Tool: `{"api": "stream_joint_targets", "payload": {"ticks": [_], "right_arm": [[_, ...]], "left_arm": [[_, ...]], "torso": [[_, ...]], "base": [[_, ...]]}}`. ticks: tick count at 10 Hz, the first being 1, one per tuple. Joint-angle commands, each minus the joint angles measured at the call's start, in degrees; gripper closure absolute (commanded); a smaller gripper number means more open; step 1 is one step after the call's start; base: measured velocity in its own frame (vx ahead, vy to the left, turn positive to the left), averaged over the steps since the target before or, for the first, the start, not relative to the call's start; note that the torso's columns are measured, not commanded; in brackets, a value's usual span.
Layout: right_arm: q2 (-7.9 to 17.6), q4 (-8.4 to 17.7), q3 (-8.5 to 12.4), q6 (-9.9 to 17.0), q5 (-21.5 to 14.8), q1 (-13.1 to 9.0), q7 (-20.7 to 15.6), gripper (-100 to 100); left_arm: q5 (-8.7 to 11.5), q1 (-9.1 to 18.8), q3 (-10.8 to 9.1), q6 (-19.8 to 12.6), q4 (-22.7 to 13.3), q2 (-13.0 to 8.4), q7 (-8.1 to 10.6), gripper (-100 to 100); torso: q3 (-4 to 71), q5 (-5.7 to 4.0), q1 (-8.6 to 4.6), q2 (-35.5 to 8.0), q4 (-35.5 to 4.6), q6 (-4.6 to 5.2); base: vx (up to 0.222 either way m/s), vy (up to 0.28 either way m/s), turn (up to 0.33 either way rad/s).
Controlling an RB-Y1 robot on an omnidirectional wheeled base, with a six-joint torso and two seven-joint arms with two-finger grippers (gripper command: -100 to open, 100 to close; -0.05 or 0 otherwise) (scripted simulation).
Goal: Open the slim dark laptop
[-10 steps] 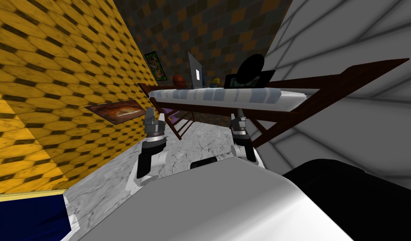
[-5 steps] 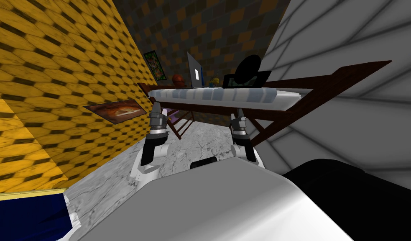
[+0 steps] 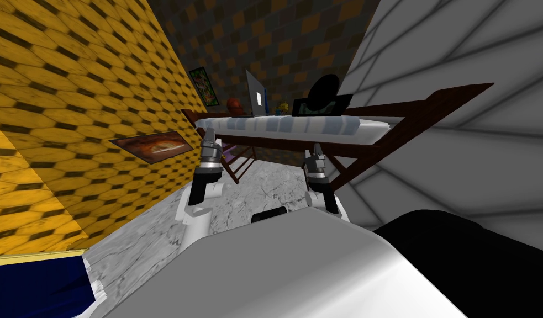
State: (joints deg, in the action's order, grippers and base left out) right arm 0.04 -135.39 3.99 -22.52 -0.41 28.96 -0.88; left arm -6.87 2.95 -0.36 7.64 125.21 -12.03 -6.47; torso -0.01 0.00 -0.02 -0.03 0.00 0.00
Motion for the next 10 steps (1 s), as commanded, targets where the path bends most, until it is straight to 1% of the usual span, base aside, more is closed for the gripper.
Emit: {"api": "stream_joint_targets", "payload": {"ticks": [1,2,3,4,5,6,7,8,9,10], "right_arm": [[0.0,0.0,0.0,0.0,0.0,0.0,0.0,0],[0.0,0.0,0.0,0.0,0.0,0.0,0.0,0],[0.0,0.0,0.0,0.0,0.0,0.0,0.0,0],[0.0,0.0,0.0,0.0,0.0,0.0,0.0,0],[0.0,0.0,0.0,0.0,0.0,0.0,0.0,0],[0.0,0.0,0.0,0.0,0.0,0.0,0.0,0],[0.0,0.0,0.0,0.0,0.0,0.0,0.0,0],[0.0,0.0,0.0,0.0,0.0,0.0,0.0,0],[0.0,0.0,0.0,0.0,0.0,0.0,0.0,0],[0.0,0.0,0.0,0.0,0.0,0.0,0.0,0]], "left_arm": [[-0.6,3.9,-0.23,-2.0,-1.2,-0.2,0.02,-100],[-1.7,6.0,-0.73,-4.9,-2.9,-0.8,0.06,-100],[-1.7,7.9,-0.73,-5.2,-2.9,-0.8,0.06,-100],[-1.7,8.4,-0.73,-5.2,-2.9,-0.8,0.06,-100],[-2.7,10.5,-1.25,-7.6,-4.9,-1.3,0.04,-100],[-2.7,12.4,-1.25,-8.6,-4.9,-1.3,0.04,-100],[-2.7,13.1,-1.25,-8.6,-4.9,-1.3,0.04,-100],[-3.7,14.8,-1.79,-10.9,-6.9,-1.8,-0.05,-100],[-3.7,16.8,-1.79,-12.0,-6.9,-1.8,-0.05,-100],[-3.7,17.8,-1.79,-12.0,-6.9,-1.8,-0.05,-100]], "torso": [[0.0,0.00,0.01,0.0,0.0,0.00],[0.0,0.01,0.03,0.1,0.0,-0.01],[0.0,0.00,0.02,0.1,0.0,0.01],[0.0,0.00,0.01,0.0,0.0,-0.01],[0.0,0.00,0.02,0.1,0.0,-0.01],[0.0,0.00,0.02,0.0,0.0,0.01],[0.0,0.00,0.02,0.0,0.0,-0.01],[0.0,0.01,0.03,0.0,0.0,-0.01],[0.0,0.00,0.02,0.0,0.0,0.01],[0.0,0.00,0.01,0.0,0.0,0.00]], "base": [[-0.016,-0.005,0.001],[-0.026,-0.011,-0.037],[-0.029,-0.012,-0.019],[-0.014,-0.007,0.004],[-0.021,-0.011,-0.044],[-0.026,-0.009,-0.025],[-0.014,-0.004,0.005],[-0.023,-0.010,-0.045],[-0.022,-0.010,-0.036],[-0.009,-0.005,0.002]]}}
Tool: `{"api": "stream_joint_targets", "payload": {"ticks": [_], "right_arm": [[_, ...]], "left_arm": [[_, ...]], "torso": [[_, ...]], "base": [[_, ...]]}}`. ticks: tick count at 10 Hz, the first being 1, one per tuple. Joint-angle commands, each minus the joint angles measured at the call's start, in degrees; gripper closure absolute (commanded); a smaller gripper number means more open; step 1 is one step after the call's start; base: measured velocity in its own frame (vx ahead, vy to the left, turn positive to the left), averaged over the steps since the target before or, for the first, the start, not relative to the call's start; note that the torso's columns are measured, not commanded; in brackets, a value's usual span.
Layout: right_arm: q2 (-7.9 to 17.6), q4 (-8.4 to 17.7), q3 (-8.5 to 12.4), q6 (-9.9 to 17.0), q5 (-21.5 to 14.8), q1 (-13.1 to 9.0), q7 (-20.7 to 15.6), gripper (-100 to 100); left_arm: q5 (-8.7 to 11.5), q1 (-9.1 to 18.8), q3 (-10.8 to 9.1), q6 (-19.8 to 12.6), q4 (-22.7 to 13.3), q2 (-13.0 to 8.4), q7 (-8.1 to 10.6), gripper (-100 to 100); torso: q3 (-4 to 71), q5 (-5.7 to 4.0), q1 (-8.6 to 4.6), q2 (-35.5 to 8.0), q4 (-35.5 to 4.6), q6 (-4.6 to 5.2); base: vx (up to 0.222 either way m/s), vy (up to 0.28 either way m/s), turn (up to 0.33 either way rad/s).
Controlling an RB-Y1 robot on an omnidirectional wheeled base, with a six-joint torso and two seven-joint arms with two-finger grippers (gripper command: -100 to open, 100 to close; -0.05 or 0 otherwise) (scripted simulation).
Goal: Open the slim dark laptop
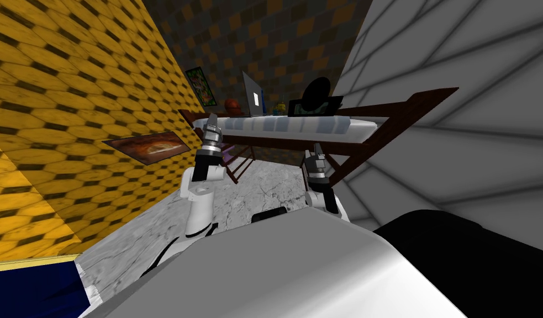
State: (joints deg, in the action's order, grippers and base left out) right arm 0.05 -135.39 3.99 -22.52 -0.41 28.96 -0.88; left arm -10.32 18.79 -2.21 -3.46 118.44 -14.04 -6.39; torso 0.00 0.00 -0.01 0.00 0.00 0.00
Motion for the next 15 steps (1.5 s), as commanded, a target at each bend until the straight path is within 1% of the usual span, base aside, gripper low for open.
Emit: {"api": "stream_joint_targets", "payload": {"ticks": [1,2,3,4,5,6,7,8,9,11,12,13,14,15], "right_arm": [[0.0,0.0,0.0,0.0,0.0,0.0,0.0,0],[0.0,0.0,0.0,0.0,0.0,0.0,0.0,0],[0.0,0.0,0.0,0.0,0.0,0.0,0.0,0],[0.0,0.0,0.0,0.0,0.0,0.0,0.0,0],[0.0,0.0,0.0,0.0,0.0,0.0,0.0,0],[0.0,0.0,0.0,0.0,0.0,0.0,0.0,0],[0.0,0.0,0.0,0.0,0.0,0.0,0.0,0],[0.0,0.0,0.0,0.0,0.0,0.0,0.0,0],[0.0,0.0,0.0,0.0,0.0,0.0,0.0,0],[0.0,0.0,0.0,0.0,0.0,0.0,0.0,0],[0.0,0.0,0.0,0.0,0.0,0.0,0.0,0],[0.0,0.0,0.0,0.0,0.0,0.0,0.0,0],[0.0,0.0,0.0,0.0,0.0,0.0,0.0,0],[0.0,0.0,0.0,0.0,0.0,0.0,0.0,0]], "left_arm": [[-1.2,4.1,-0.50,-3.5,-2.3,-0.3,-0.28,-100],[-1.2,5.9,-0.50,-4.4,-2.3,-0.3,-0.28,-100],[-1.2,6.8,-0.50,-4.4,-2.3,-0.3,-0.28,-100],[-2.1,9.0,-1.06,-7.0,-4.6,-0.8,-0.52,-100],[-2.1,10.8,-1.06,-8.0,-4.6,-0.8,-0.52,-100],[-2.1,11.6,-1.06,-8.0,-4.6,-0.8,-0.52,-100],[-3.0,13.8,-1.64,-10.5,-7.1,-1.3,-0.84,-100],[-3.0,15.8,-1.64,-11.7,-7.1,-1.3,-0.84,-100],[-3.7,17.9,-2.22,-13.4,-9.6,-1.8,-1.23,-100],[-3.7,21.4,-2.22,-15.3,-9.6,-1.8,-1.23,-100],[-4.4,23.5,-2.81,-17.5,-12.3,-2.4,-1.72,-100],[-4.4,25.4,-2.81,-18.9,-12.3,-2.4,-1.72,-100],[-4.4,26.3,-2.81,-19.0,-12.3,-2.4,-1.72,-100],[-5.0,28.4,-3.40,-21.5,-15.0,-2.9,-2.28,-100]], "torso": [[0.0,0.00,0.01,0.0,0.0,-0.01],[0.0,0.00,0.00,0.0,0.0,0.02],[0.0,0.00,0.01,0.0,0.0,0.00],[0.0,0.01,0.03,0.0,0.0,-0.01],[0.0,0.01,0.01,0.0,0.0,0.01],[0.0,0.00,0.01,0.0,0.0,0.00],[0.0,0.01,0.03,0.0,0.0,-0.01],[0.0,0.00,0.01,0.0,0.0,0.02],[0.0,0.00,0.00,0.0,0.0,-0.01],[0.0,0.00,0.01,0.0,0.0,-0.01],[0.0,0.01,0.02,0.0,0.0,-0.01],[0.0,0.00,0.01,0.0,0.0,0.02],[0.0,0.01,0.03,0.0,0.0,-0.02],[0.0,0.01,0.03,0.0,0.0,-0.01]], "base": [[-0.017,-0.009,-0.053],[-0.020,-0.008,-0.036],[-0.008,-0.004,0.003],[-0.010,-0.012,-0.052],[-0.013,-0.008,-0.046],[-0.006,-0.001,-0.003],[-0.007,-0.006,-0.085],[-0.007,-0.005,-0.040],[-0.004,-0.009,-0.076],[-0.001,-0.003,-0.021],[0.004,-0.004,-0.105],[0.003,-0.001,-0.049],[0.003,0.000,0.014],[0.009,-0.005,-0.117]]}}
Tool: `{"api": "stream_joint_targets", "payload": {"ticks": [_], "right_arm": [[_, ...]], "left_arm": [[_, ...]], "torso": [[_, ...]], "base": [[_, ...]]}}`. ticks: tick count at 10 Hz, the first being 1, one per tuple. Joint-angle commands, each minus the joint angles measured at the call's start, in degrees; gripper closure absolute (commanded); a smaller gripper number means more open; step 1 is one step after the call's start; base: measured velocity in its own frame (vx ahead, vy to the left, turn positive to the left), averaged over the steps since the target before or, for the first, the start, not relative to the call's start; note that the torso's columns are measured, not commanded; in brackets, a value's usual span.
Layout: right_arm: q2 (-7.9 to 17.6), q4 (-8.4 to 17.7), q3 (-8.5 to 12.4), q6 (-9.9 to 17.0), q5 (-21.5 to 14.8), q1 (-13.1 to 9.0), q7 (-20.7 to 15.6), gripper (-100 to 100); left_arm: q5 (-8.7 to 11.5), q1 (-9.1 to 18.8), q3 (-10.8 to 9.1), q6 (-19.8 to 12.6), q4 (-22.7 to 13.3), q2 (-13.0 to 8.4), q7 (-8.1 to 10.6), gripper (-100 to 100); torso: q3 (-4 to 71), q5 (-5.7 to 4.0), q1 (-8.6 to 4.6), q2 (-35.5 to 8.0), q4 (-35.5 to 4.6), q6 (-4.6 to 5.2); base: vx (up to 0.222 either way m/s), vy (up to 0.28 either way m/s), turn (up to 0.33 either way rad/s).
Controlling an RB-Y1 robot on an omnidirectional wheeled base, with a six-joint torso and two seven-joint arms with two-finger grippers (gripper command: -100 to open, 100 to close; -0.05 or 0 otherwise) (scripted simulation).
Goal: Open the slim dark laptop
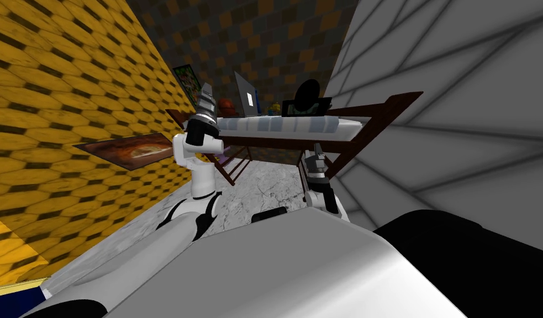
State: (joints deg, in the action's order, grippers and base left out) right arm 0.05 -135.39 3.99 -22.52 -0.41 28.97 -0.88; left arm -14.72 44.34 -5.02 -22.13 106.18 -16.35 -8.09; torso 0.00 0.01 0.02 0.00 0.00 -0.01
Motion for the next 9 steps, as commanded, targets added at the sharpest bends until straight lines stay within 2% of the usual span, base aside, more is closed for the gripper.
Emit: {"api": "stream_joint_targets", "payload": {"ticks": [1,2,3,4,5,7,8,9], "right_arm": [[0.0,0.0,0.0,0.0,0.0,0.0,0.0,0],[0.0,0.0,0.0,0.0,0.0,0.0,0.0,0],[0.0,0.0,0.0,0.0,0.0,0.0,0.0,0],[0.0,0.0,0.0,0.0,0.0,0.0,0.0,0],[0.0,0.0,0.0,0.0,0.0,0.0,0.0,0],[0.0,0.0,0.0,0.0,0.0,0.0,0.0,0],[0.0,0.0,0.0,0.0,0.0,0.0,0.0,0],[0.0,0.0,0.0,0.0,0.0,0.0,0.0,0]], "left_arm": [[-0.6,4.6,-0.60,-4.1,-2.8,-0.6,-0.59,-100],[-0.6,5.5,-0.60,-4.1,-2.8,-0.6,-0.59,-100],[-1.1,7.5,-1.19,-6.5,-5.6,-1.1,-1.23,-100],[-1.1,9.5,-1.19,-7.7,-5.6,-1.1,-1.23,-100],[-1.4,11.6,-1.78,-9.4,-8.6,-1.7,-1.96,-100],[-1.4,14.8,-1.78,-11.4,-8.6,-1.7,-1.96,-100],[-1.7,16.6,-2.36,-13.5,-11.3,-2.2,-2.75,-100],[-1.7,18.4,-2.36,-14.9,-11.6,-2.2,-2.75,-100]], "torso": [[0.0,-0.01,-0.03,0.0,0.0,0.04],[0.0,-0.01,-0.02,0.0,0.0,0.00],[0.0,0.00,0.00,0.0,0.0,-0.01],[0.0,-0.01,-0.02,0.0,0.0,0.04],[0.0,-0.01,-0.02,0.0,0.0,0.00],[0.0,0.00,0.00,0.0,0.0,-0.01],[0.0,0.00,0.01,0.0,0.0,-0.01],[0.0,-0.01,-0.02,0.0,0.0,0.04]], "base": [[0.009,0.001,-0.058],[0.006,0.002,0.016],[0.016,-0.001,-0.104],[0.017,0.002,-0.068],[0.031,-0.001,-0.123],[0.017,0.005,-0.024],[0.025,0.005,-0.135],[0.028,0.009,-0.069]]}}
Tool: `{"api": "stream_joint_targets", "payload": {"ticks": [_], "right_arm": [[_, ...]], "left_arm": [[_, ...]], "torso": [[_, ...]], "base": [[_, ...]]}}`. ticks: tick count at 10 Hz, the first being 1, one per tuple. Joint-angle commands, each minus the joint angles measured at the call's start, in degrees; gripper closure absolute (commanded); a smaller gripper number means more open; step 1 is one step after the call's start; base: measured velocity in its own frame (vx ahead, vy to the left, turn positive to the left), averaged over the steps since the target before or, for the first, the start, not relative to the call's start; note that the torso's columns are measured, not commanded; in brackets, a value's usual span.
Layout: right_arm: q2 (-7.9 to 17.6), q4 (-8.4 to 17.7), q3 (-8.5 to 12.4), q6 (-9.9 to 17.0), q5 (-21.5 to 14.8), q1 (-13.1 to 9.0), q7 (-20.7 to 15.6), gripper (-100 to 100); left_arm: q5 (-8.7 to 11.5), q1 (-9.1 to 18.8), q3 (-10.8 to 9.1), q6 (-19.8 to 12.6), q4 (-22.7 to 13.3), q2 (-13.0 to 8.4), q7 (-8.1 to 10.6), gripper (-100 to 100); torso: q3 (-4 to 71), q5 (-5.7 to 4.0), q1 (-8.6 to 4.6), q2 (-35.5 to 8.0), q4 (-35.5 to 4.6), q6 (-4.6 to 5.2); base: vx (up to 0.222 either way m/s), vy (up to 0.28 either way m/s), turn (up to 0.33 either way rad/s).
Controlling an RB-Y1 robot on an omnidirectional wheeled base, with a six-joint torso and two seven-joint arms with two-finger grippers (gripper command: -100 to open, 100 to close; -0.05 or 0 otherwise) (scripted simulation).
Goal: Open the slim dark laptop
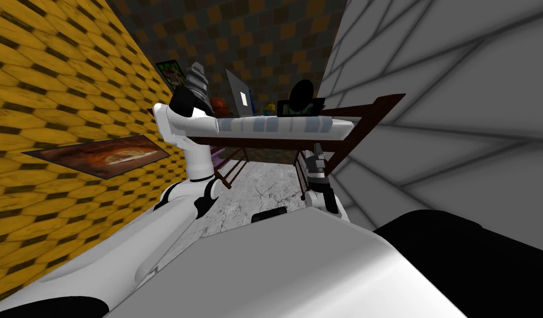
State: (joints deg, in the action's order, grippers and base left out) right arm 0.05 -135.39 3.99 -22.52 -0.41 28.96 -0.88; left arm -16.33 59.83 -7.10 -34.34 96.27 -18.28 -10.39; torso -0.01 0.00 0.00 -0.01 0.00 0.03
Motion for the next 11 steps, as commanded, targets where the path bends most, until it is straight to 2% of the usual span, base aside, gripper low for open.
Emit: {"api": "stream_joint_targets", "payload": {"ticks": [1,2,3,4,5,6,7,8,9,10,11], "right_arm": [[0.0,0.0,0.0,0.0,0.0,0.0,0.0,0],[0.0,0.0,0.0,0.0,0.0,0.0,0.0,0],[0.0,0.0,0.0,0.0,0.0,0.0,0.0,0],[0.0,0.0,0.0,0.0,0.0,0.0,0.0,0],[0.0,0.0,0.0,0.0,0.0,0.0,0.0,0],[0.0,0.0,0.0,0.0,0.0,0.0,0.0,0],[0.0,0.0,0.0,0.0,0.0,0.0,0.0,0],[0.0,0.0,0.0,0.0,0.0,0.0,0.0,0],[0.0,0.0,0.0,0.0,0.0,0.0,0.0,0],[0.0,0.0,0.0,0.0,0.0,0.0,0.0,0],[0.0,0.0,0.0,0.0,0.0,0.0,0.0,0]], "left_arm": [[-0.1,3.8,-0.28,-2.7,-1.6,-0.3,-0.44,-100],[-0.3,6.1,-0.85,-5.1,-4.7,-0.8,-1.30,-100],[-0.3,7.9,-0.85,-6.2,-4.7,-0.8,-1.30,-100],[-0.4,9.7,-1.41,-8.0,-7.2,-1.4,-2.21,-100],[-0.4,11.6,-1.41,-9.6,-7.7,-1.4,-2.21,-100],[-0.4,12.4,-1.41,-9.6,-7.7,-1.4,-2.21,-100],[-0.4,14.6,-1.97,-12.3,-10.4,-2.0,-3.16,-100],[-0.4,16.3,-1.97,-13.0,-10.7,-2.0,-3.16,-100],[-0.4,18.3,-2.50,-15.0,-13.4,-2.6,-4.15,-100],[-0.4,20.1,-2.50,-16.1,-13.7,-2.6,-4.15,-100],[-0.3,22.2,-3.02,-17.9,-16.5,-3.3,-5.17,-100]], "torso": [[0.0,0.01,0.00,0.0,0.0,-0.05],[0.0,0.01,0.00,0.0,0.0,-0.05],[0.0,0.00,-0.01,0.0,0.0,0.00],[0.0,0.00,0.00,0.0,0.0,-0.05],[0.0,0.01,0.03,0.1,0.0,-0.03],[0.0,0.02,0.02,0.0,0.0,-0.04],[0.0,0.01,0.00,0.0,0.0,-0.05],[0.0,-0.01,-0.04,0.0,0.0,0.00],[0.0,0.00,-0.02,0.0,0.0,-0.04],[0.0,0.01,0.03,0.1,0.0,-0.02],[0.0,0.02,0.04,0.1,0.0,-0.05]], "base": [[0.013,0.004,0.016],[0.030,0.004,-0.141],[0.033,0.012,-0.073],[0.043,0.014,-0.123],[0.040,0.014,-0.066],[0.020,0.007,0.003],[0.037,0.003,-0.135],[0.038,0.012,-0.074],[0.052,0.021,-0.158],[0.050,0.024,-0.072],[0.064,0.032,-0.118]]}}
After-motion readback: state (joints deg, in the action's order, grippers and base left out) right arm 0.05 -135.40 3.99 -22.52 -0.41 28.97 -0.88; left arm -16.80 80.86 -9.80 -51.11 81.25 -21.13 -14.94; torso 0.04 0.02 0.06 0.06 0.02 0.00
